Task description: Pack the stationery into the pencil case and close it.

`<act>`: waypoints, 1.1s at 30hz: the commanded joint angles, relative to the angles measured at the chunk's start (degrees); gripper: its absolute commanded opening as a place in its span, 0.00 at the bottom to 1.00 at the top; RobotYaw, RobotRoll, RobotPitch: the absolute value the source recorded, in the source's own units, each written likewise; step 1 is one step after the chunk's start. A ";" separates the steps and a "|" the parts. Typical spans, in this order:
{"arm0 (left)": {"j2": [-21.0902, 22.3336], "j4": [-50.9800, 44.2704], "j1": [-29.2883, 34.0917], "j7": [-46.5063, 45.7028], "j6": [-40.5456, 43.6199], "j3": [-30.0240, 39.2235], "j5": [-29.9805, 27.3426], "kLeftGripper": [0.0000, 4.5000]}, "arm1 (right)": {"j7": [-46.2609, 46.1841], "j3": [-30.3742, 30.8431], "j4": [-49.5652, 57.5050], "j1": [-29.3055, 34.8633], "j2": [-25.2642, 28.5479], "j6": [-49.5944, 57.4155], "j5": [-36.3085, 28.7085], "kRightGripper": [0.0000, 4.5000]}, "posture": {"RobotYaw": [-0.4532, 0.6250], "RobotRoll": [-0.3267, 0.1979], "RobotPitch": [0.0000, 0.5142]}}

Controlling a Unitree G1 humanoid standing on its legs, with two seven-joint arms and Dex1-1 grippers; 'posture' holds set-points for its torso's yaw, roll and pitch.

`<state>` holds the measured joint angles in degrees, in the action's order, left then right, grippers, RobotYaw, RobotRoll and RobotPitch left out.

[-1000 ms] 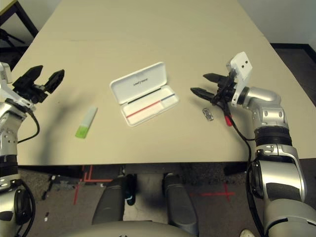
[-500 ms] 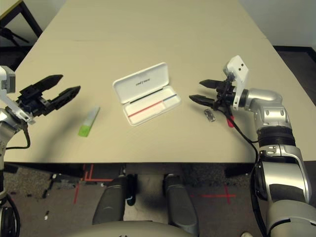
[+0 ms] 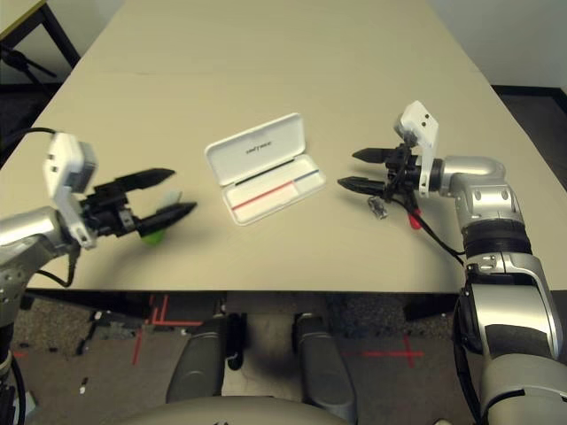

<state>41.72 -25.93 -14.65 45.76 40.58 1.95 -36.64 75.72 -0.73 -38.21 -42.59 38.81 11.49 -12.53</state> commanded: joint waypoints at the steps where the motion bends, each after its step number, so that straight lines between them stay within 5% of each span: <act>1: -0.09 2.19 -2.64 0.29 0.96 -7.83 5.16 0.99 | 0.42 0.55 0.88 0.21 0.96 0.59 0.50 1.00 | 0.51 0.62 0.29; 16: -4.66 13.03 -11.36 2.03 0.03 -22.23 17.67 0.99 | -0.76 0.21 5.08 2.80 1.89 2.19 0.45 1.00 | 0.47 0.62 0.29; 33: -8.98 21.45 -14.64 5.96 -2.01 -26.68 24.55 0.99 | -2.33 -0.29 7.73 4.25 2.46 3.13 0.21 1.00 | 0.44 0.62 0.27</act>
<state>32.51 -6.01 -29.85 50.57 37.75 -22.95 -13.41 73.62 -0.66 -31.46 -39.24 40.34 14.36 -12.09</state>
